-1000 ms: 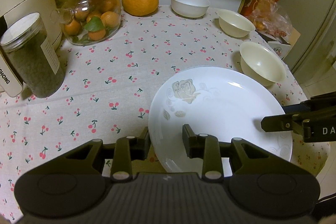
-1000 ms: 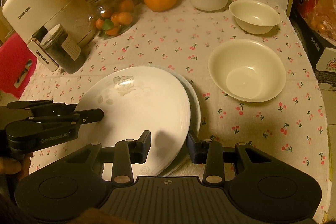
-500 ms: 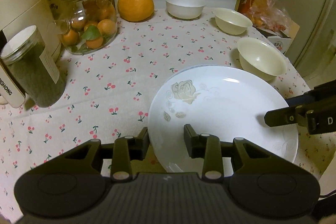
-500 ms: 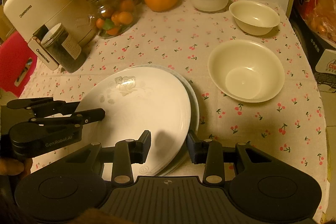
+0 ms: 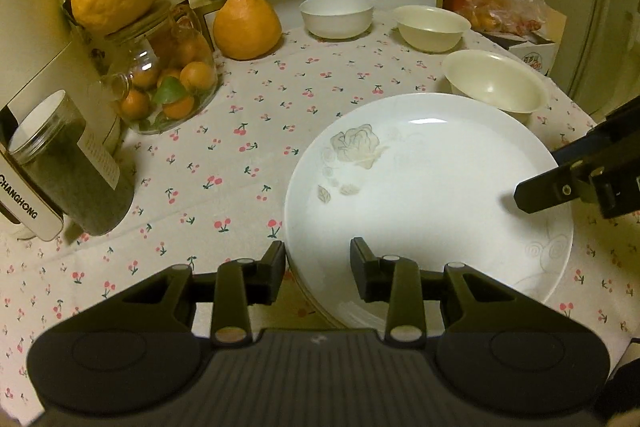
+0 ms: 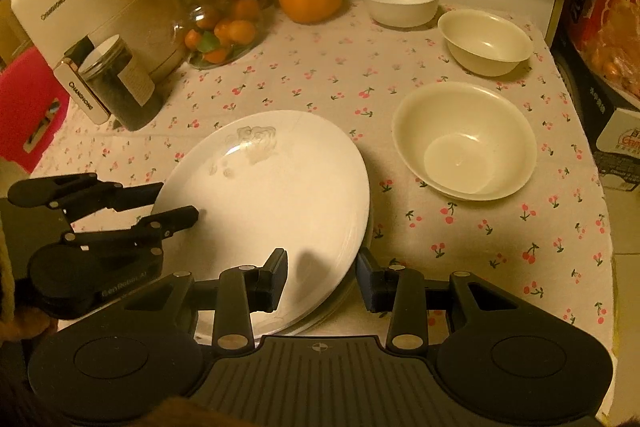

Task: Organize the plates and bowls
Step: 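Open both tools and release the white plate on the stack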

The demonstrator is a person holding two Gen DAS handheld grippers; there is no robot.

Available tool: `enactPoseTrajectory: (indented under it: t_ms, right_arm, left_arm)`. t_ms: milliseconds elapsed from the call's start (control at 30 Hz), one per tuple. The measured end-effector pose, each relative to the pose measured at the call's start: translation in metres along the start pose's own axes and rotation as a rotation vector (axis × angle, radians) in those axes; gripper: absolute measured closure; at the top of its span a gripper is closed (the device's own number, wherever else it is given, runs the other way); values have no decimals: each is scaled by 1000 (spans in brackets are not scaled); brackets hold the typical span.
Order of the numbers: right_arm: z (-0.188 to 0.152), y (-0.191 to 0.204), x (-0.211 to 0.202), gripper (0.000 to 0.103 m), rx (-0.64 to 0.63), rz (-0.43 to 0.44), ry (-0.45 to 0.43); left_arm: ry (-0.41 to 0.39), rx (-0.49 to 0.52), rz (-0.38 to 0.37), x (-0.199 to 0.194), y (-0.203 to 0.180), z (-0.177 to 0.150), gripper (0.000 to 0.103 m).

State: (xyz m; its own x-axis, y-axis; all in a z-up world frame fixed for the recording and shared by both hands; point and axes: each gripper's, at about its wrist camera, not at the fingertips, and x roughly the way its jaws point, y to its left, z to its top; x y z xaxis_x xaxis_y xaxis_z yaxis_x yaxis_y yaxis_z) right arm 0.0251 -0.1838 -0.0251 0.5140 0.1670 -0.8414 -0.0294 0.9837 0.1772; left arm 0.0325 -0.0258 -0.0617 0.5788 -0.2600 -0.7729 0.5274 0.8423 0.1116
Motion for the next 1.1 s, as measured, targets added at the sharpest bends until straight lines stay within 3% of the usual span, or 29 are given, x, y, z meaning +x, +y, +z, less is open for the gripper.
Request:
enactPoseTrajectory:
  t_ms: [467, 733, 800, 967, 1067, 1100]
  right_arm:
    - [-6, 20, 6, 65, -153, -96, 23]
    - [-6, 24, 8, 64, -202, -121, 24]
    - [-4, 22, 8, 54, -184, -108, 20]
    - [1, 9, 2, 29, -87, -19, 11]
    - [4, 0, -1, 25, -13, 29, 9]
    - [5, -5, -3, 23, 16, 41, 6]
  left_arm:
    - [19, -13, -27, 2, 2, 3, 69]
    - [40, -37, -56, 3, 4, 5, 59]
    - [55, -63, -74, 4, 6, 6, 46]
    - [63, -104, -93, 2, 10, 9, 23]
    - [55, -123, -86, -1, 12, 14, 2]
    - [51, -131, -82, -2, 14, 15, 0]
